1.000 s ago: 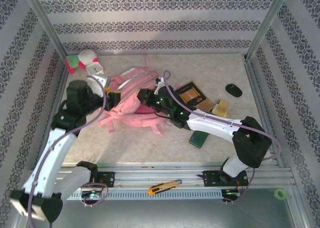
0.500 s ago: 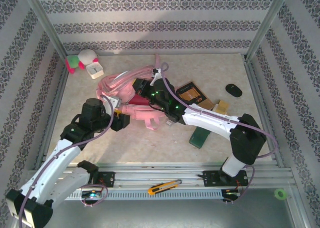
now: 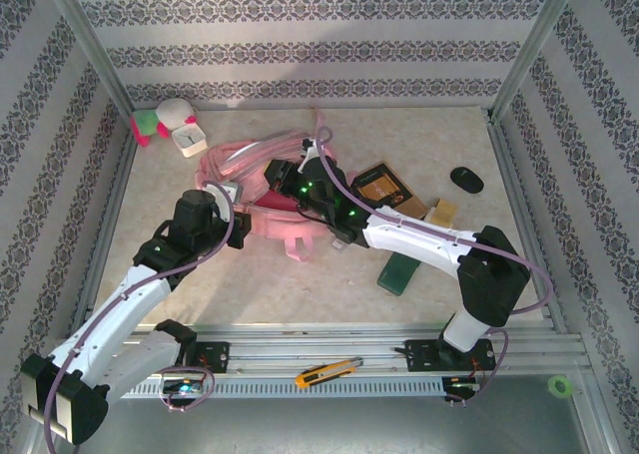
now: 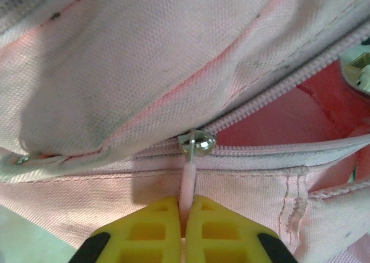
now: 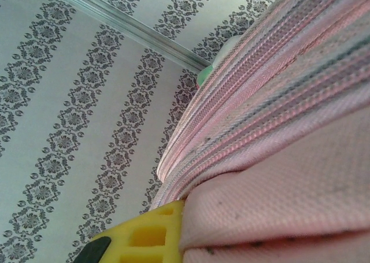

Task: Pack the student bag

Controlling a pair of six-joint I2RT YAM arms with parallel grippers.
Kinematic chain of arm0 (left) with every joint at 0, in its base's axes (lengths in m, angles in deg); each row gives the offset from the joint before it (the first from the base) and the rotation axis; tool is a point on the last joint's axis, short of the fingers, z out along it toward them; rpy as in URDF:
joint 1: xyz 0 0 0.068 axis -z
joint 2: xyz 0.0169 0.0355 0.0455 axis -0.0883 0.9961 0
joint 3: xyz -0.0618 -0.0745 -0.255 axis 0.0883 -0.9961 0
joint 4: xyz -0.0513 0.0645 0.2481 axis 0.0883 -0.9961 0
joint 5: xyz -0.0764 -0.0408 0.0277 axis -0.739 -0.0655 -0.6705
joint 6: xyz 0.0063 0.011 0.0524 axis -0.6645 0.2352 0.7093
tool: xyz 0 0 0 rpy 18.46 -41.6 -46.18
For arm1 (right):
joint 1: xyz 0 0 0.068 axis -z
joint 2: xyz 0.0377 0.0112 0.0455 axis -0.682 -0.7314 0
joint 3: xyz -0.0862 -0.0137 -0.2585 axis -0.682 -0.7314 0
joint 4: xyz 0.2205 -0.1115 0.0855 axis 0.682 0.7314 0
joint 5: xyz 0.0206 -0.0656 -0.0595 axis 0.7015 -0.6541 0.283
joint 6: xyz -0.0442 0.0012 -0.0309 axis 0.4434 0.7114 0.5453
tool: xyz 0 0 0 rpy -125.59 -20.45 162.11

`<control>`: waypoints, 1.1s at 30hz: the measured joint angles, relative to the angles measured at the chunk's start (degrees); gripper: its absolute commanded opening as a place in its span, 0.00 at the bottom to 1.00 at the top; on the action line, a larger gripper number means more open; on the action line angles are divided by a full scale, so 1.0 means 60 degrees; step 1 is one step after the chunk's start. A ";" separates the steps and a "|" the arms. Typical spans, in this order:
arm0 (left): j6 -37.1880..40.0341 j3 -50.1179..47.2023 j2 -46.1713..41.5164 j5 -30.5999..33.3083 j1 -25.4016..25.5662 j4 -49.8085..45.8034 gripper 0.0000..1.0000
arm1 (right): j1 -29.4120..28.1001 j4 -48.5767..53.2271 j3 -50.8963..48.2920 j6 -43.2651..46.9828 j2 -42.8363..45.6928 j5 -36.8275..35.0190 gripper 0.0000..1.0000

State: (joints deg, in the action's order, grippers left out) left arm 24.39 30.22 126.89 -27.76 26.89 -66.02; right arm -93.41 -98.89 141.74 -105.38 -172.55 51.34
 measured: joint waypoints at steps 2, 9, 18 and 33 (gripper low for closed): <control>0.0011 -0.0015 -0.0022 0.0160 0.0033 -0.0007 0.00 | 0.0000 0.0087 0.0007 0.0062 0.0000 0.0036 0.00; 0.0000 -0.0175 -0.0022 0.0375 -0.0390 -0.0047 0.00 | 0.0029 0.0208 0.0011 0.0204 0.0025 0.0375 0.00; 0.0091 -0.0302 0.0270 -0.0222 -0.1727 -0.0080 0.00 | 0.0576 0.0554 0.0007 0.0193 0.0586 0.1763 0.00; 0.0131 -0.0302 0.2069 -0.0685 -0.3399 0.0674 0.09 | 0.1501 0.1439 -0.0044 0.0124 0.1931 0.4175 0.00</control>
State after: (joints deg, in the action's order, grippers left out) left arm 25.18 28.40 139.31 -31.87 6.50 -61.98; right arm -84.41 -90.25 141.48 -104.64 -160.96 76.39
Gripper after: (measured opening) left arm 0.045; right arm 0.065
